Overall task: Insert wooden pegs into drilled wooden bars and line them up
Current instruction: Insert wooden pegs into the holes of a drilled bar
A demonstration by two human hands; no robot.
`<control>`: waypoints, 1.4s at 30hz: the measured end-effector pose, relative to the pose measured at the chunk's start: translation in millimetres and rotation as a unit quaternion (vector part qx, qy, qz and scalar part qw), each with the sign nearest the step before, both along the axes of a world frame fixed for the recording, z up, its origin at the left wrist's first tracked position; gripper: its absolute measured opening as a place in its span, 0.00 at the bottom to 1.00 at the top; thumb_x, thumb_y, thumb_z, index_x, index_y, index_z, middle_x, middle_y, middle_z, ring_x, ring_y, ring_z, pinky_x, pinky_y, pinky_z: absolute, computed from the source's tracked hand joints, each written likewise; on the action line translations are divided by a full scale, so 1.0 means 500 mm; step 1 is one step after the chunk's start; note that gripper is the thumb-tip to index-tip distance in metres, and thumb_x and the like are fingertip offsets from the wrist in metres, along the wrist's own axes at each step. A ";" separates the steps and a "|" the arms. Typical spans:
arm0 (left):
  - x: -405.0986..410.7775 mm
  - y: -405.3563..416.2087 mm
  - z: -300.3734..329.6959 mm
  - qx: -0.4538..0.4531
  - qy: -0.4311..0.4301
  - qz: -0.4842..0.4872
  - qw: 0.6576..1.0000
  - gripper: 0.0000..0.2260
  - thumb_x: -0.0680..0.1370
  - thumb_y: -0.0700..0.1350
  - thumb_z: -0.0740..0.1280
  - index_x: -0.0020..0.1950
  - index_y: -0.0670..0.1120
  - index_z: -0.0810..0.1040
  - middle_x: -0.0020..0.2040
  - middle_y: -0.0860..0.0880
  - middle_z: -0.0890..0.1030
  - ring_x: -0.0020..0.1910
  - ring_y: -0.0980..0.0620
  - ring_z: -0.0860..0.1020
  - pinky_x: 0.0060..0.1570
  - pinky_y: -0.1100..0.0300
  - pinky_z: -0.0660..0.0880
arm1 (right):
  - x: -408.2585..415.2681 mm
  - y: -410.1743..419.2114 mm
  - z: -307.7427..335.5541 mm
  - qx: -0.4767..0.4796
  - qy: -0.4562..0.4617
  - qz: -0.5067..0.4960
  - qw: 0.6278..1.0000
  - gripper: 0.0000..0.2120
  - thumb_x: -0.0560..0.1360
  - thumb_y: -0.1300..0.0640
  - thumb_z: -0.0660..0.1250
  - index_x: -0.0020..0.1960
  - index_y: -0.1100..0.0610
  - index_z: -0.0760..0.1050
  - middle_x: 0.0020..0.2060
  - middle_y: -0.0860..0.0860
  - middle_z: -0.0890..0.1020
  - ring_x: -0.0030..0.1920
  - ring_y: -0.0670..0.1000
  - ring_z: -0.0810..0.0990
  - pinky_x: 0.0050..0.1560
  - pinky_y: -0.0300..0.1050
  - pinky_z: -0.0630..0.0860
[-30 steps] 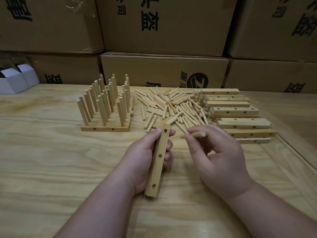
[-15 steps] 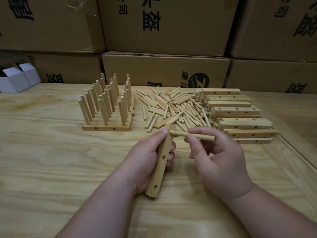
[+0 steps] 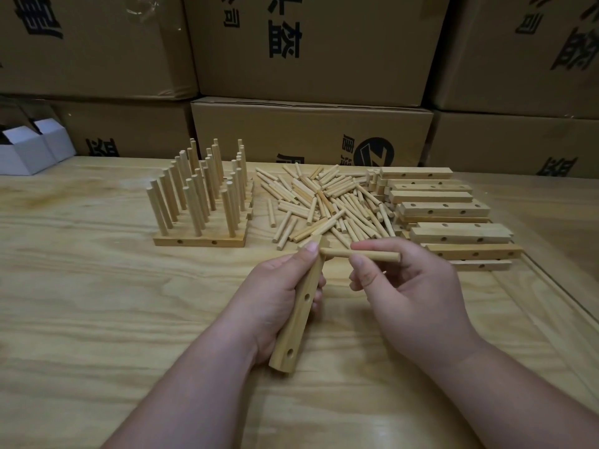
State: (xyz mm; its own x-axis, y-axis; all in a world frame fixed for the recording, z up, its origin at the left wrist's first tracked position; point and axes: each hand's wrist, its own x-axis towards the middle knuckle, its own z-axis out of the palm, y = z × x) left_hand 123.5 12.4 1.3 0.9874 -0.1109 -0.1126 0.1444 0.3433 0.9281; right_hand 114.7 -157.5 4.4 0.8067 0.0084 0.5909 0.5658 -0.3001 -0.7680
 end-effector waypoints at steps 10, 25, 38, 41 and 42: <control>-0.002 -0.004 0.005 0.032 -0.008 0.060 0.998 0.19 0.68 0.64 0.74 0.48 0.52 0.88 0.33 0.49 0.78 0.29 0.53 0.75 0.30 0.60 0.74 | 0.023 -0.025 -0.002 -0.079 -0.006 -0.003 0.997 0.07 0.73 0.58 0.75 0.50 0.51 0.85 0.37 0.51 0.81 0.39 0.50 0.79 0.37 0.41 0.76; -0.007 -0.006 0.000 0.089 -0.021 0.053 0.994 0.25 0.62 0.66 0.75 0.48 0.48 0.88 0.31 0.52 0.79 0.31 0.56 0.76 0.34 0.62 0.76 | 0.029 -0.035 -0.011 -0.155 0.028 -0.022 0.987 0.05 0.76 0.55 0.71 0.48 0.52 0.85 0.39 0.42 0.84 0.46 0.39 0.79 0.42 0.26 0.71; 0.012 -0.001 0.002 -0.100 0.062 0.087 0.989 0.19 0.83 0.55 0.62 0.49 0.45 0.89 0.31 0.48 0.75 0.27 0.54 0.72 0.26 0.62 0.72 | 0.047 -0.028 -0.009 -0.058 0.047 -0.029 0.997 0.21 0.79 0.41 0.55 0.68 0.45 0.73 0.51 0.38 0.77 0.55 0.41 0.76 0.57 0.38 0.74; 0.020 0.006 0.001 -0.180 0.083 0.076 0.977 0.21 0.83 0.55 0.61 0.48 0.43 0.89 0.31 0.48 0.74 0.26 0.54 0.71 0.25 0.62 0.71 | 0.063 -0.022 -0.021 -0.323 0.087 -0.052 0.941 0.28 0.79 0.39 0.51 0.78 0.44 0.60 0.75 0.39 0.63 0.76 0.43 0.58 0.76 0.49 0.57; 0.021 0.006 0.000 -0.181 0.084 0.071 0.977 0.21 0.83 0.55 0.61 0.48 0.43 0.88 0.31 0.48 0.73 0.26 0.54 0.71 0.25 0.62 0.71 | 0.068 -0.019 -0.029 -0.386 0.105 -0.048 0.915 0.30 0.80 0.38 0.49 0.80 0.44 0.54 0.79 0.39 0.55 0.79 0.42 0.48 0.78 0.48 0.48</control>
State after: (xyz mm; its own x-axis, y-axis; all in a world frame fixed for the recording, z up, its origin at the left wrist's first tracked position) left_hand 133.9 15.3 1.3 0.9668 -0.0374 -0.2529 0.2115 0.6730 0.7088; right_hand 148.5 -167.1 -10.1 0.9206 0.2809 0.2713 0.3726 -0.8398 -0.3949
